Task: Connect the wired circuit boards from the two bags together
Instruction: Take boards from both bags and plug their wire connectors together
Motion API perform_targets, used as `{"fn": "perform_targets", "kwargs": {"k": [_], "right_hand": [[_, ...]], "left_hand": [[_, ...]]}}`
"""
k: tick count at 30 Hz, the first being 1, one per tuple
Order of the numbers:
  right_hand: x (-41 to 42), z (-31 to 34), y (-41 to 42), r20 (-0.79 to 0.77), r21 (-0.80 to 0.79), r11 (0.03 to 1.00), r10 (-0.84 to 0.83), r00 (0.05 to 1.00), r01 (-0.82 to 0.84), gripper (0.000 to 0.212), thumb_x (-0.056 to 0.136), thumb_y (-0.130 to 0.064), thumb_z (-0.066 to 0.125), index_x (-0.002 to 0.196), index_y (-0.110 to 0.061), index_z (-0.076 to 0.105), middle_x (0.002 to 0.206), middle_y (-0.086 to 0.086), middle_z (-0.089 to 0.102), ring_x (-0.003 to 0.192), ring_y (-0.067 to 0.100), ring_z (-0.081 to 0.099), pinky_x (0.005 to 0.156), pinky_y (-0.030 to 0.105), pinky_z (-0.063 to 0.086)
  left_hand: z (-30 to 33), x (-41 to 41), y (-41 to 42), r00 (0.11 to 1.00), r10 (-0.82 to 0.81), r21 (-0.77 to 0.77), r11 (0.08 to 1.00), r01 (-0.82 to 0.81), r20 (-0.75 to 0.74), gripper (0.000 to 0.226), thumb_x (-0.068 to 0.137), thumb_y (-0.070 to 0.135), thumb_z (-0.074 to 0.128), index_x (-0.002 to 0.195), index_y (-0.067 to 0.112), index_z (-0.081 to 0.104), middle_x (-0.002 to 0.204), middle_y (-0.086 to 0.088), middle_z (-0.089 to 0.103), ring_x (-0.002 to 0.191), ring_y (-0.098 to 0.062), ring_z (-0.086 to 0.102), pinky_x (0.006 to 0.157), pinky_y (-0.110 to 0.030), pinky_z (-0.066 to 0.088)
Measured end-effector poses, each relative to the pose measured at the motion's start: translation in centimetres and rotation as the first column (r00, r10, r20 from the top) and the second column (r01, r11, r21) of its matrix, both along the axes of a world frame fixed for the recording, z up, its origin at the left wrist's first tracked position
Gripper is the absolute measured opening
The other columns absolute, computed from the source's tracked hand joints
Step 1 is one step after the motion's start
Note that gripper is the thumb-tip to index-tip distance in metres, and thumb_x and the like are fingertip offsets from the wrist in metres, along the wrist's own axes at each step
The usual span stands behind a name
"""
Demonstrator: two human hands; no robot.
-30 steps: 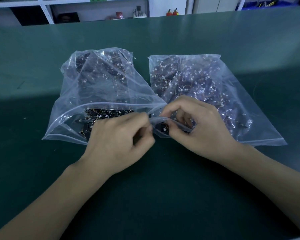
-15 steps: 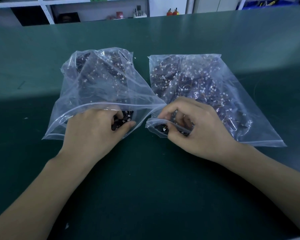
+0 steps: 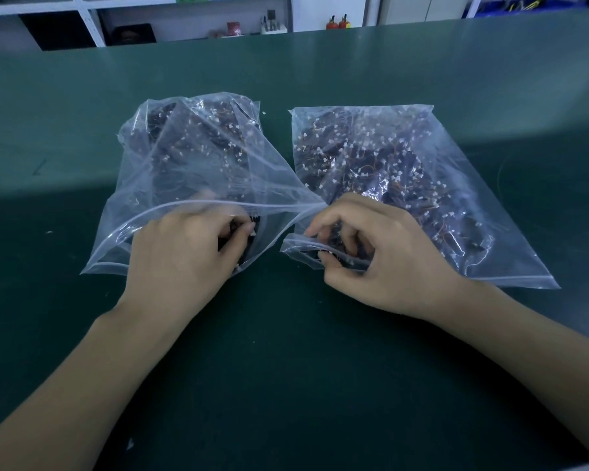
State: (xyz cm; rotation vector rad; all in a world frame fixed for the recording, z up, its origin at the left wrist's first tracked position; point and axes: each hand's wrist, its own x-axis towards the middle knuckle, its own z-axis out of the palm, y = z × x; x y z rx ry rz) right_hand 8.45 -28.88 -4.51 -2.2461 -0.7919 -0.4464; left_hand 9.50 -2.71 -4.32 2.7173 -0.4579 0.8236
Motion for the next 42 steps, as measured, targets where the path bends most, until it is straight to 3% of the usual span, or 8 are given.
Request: {"fn": "perform_targets", "kwargs": {"k": [6,9,14,17,21,25,32,42], "right_hand": [[-0.1,-0.1,0.0,-0.020,0.033,0.999,-0.009,1.000,0.009,0.024,0.092,-0.036,0.069,0.113,-0.025,0.072,0.098,-0.013,0.064,0.066,0.016,0.058,0.061,0.028,0.051],[0.0,-0.1,0.0,-0.006,0.049,0.999,-0.004,1.000,0.004,0.032,0.097,-0.041,0.072,0.123,-0.024,0.072,0.101,-0.012,0.065,0.067,0.017,0.059,0.063,0.027,0.051],[0.5,-0.4,0.0,0.104,0.121,0.991,0.051,0.993,-0.063,0.019,0.099,-0.023,0.080,0.113,-0.011,0.080,0.102,0.001,0.071,0.072,0.021,0.064,0.066,0.031,0.052],[0.6,-0.3,-0.1,0.153,0.170,0.978,0.093,0.984,-0.119,0.007,0.099,-0.014,0.079,0.103,-0.009,0.082,0.098,0.001,0.072,0.081,0.011,0.067,0.070,0.021,0.050],[0.6,-0.4,-0.2,0.138,0.158,0.983,0.074,0.988,-0.096,0.005,0.099,-0.011,0.078,0.096,-0.008,0.080,0.093,0.002,0.073,0.070,0.015,0.061,0.065,0.020,0.045],[0.5,-0.6,-0.2,0.100,0.114,0.989,0.080,0.992,-0.091,0.005,0.100,-0.011,0.076,0.096,-0.009,0.078,0.093,0.000,0.073,0.066,0.013,0.057,0.067,0.015,0.041],[0.6,-0.6,-0.4,0.100,0.090,0.991,0.091,0.991,-0.100,0.005,0.100,-0.011,0.077,0.101,-0.007,0.080,0.094,-0.001,0.072,0.074,-0.001,0.056,0.071,0.012,0.040],[0.4,-0.4,-0.2,0.079,0.084,0.992,0.083,0.993,-0.090,0.003,0.099,-0.009,0.077,0.100,-0.010,0.080,0.094,-0.004,0.069,0.067,0.013,0.055,0.067,0.017,0.041]], "left_hand": [[0.0,-0.7,-1.0,0.948,-0.243,-0.056,0.964,0.259,0.204,0.016,0.107,0.028,0.064,0.097,0.022,0.075,0.087,0.014,0.060,0.076,-0.001,0.046,0.059,-0.025,0.044],[-0.1,-1.2,-1.7,0.905,-0.357,-0.123,0.912,0.391,0.231,0.017,0.108,0.021,0.064,0.096,0.012,0.074,0.086,0.007,0.066,0.076,-0.006,0.053,0.068,-0.019,0.044],[-0.2,-2.3,-2.6,0.858,-0.456,-0.303,0.805,0.511,0.237,0.004,0.104,0.014,0.065,0.101,0.015,0.067,0.077,-0.002,0.068,0.063,-0.015,0.059,0.059,-0.028,0.047],[-0.2,-2.4,-2.7,0.858,-0.471,-0.338,0.788,0.514,0.206,0.004,0.104,0.014,0.065,0.101,0.013,0.068,0.077,-0.004,0.068,0.060,-0.018,0.061,0.055,-0.033,0.047],[-0.3,-2.3,-2.6,0.893,-0.430,-0.334,0.829,0.449,0.133,0.001,0.106,0.023,0.063,0.104,0.023,0.063,0.080,0.004,0.066,0.066,-0.016,0.061,0.057,-0.038,0.050],[-0.4,-1.8,-2.4,0.903,-0.410,-0.268,0.862,0.430,0.129,0.021,0.106,0.021,0.064,0.089,0.010,0.071,0.080,0.004,0.062,0.069,-0.017,0.057,0.057,-0.042,0.048],[-0.4,-1.7,-2.7,0.922,-0.375,-0.209,0.898,0.387,0.098,0.017,0.103,0.021,0.068,0.090,0.014,0.075,0.082,0.018,0.055,0.071,-0.008,0.051,0.061,-0.038,0.049],[-0.5,-1.7,-2.5,0.900,-0.410,-0.240,0.868,0.435,0.146,0.017,0.105,0.019,0.066,0.095,0.013,0.078,0.081,0.010,0.066,0.070,-0.007,0.056,0.061,-0.033,0.049]]}}
